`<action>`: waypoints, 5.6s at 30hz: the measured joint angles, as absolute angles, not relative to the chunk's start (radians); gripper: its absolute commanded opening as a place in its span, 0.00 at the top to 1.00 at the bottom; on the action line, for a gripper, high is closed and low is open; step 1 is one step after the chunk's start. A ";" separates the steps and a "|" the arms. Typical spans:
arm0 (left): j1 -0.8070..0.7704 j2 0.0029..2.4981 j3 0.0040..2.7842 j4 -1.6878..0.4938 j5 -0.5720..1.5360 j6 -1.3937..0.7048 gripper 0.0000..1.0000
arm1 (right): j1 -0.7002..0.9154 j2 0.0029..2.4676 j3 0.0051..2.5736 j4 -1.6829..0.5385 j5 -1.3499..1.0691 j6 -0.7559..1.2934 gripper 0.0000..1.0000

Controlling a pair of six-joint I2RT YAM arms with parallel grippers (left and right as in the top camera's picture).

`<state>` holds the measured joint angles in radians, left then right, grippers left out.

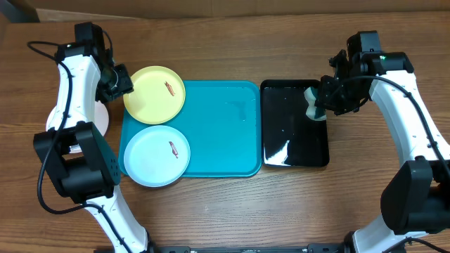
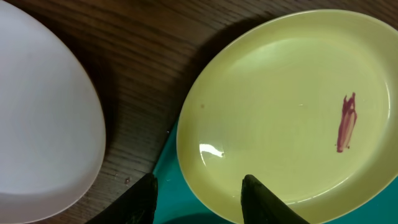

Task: Clean dirty plates on tray and stack at the side
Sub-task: 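Grip the yellow plate's rim with the left gripper and slide it to tray center, then move the sponge in the right gripper over the yellow plate, then scrub the yellow plate with the sponge while the left gripper holds it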

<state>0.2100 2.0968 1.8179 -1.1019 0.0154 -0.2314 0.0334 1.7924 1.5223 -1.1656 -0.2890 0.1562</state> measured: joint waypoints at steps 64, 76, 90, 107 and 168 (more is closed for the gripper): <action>-0.113 2.098 1.634 -1.044 0.202 -0.214 0.59 | 0.138 1.792 1.522 -1.169 -0.284 0.136 0.96; -0.112 2.098 1.632 -0.935 0.181 -0.210 0.71 | 0.405 1.793 1.522 -1.013 -0.167 0.213 0.96; -0.164 2.098 1.567 -0.868 0.151 -0.207 0.71 | 0.630 1.881 1.523 -0.749 0.064 0.284 0.96; -0.169 2.098 1.549 -0.881 0.116 -0.207 0.96 | 0.643 2.076 1.524 -0.642 0.121 0.309 0.96; -0.169 2.098 1.651 -0.945 0.126 -0.203 0.59 | 0.445 2.179 1.592 -0.693 -0.143 0.456 0.96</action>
